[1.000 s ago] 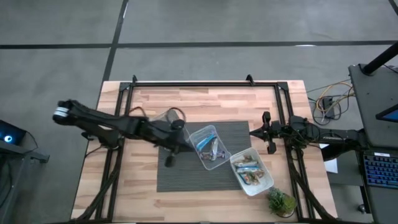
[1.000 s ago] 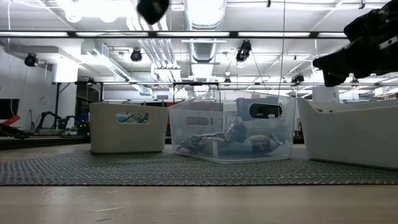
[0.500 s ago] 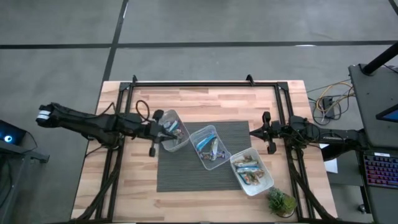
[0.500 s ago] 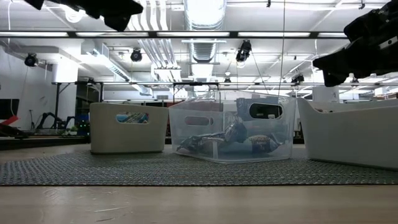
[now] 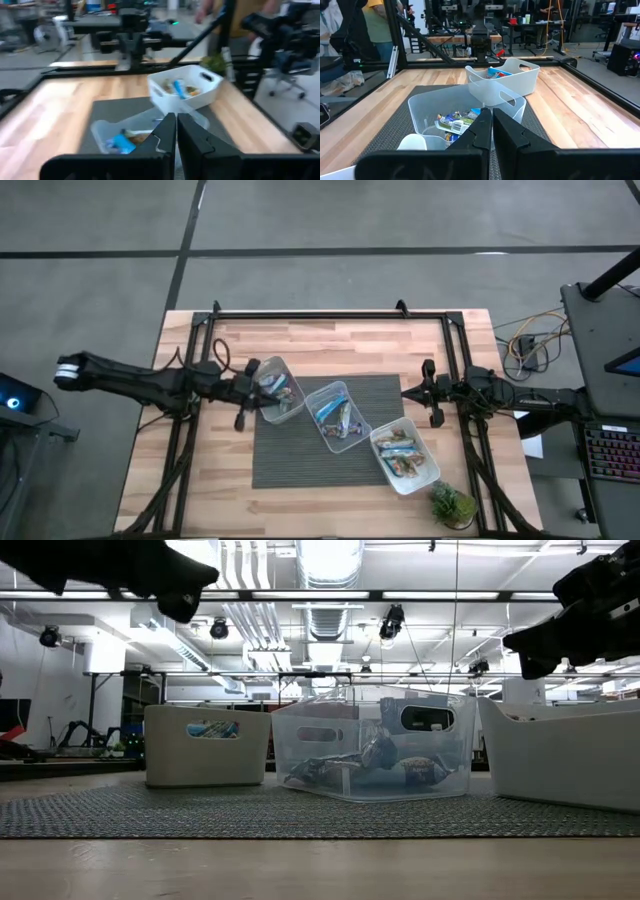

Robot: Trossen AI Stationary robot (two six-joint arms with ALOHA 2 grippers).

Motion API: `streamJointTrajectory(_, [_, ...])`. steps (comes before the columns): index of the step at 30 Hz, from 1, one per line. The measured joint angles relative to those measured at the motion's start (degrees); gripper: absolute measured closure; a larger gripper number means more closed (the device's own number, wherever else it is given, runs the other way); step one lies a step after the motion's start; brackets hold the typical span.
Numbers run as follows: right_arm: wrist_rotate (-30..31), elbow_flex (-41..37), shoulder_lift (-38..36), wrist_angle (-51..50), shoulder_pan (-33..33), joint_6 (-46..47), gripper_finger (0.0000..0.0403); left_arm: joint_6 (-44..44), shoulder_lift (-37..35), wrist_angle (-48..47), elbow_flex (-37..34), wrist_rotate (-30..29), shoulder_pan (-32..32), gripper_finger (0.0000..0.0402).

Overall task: Pick and place Granola Bars by type
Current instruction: Return to Home Position

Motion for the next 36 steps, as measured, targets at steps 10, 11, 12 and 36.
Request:
streamJointTrajectory(10, [-0.01, 0.0, 0.0, 0.0, 0.0, 0.02, 0.0394, -3.46, -3.4, 8.56, -8.99, 0.42, -1.51, 0.0401])
streamJointTrajectory(11, [-0.01, 0.0, 0.0, 0.0, 0.01, 0.05, 0.0394, -3.59, -4.09, 8.58, -9.34, 0.42, -1.51, 0.0401])
streamJointTrajectory(12, [-0.01, 0.0, 0.01, 0.0, 0.01, 0.08, 0.0394, -3.63, -4.95, 8.65, -9.76, 0.4, -1.51, 0.0401])
streamJointTrajectory(36, [0.0, 0.0, 0.02, 0.0, 0.0, 0.07, 0.0394, -3.26, -23.5, 6.98, -22.36, 0.44, -1.46, 0.0401])
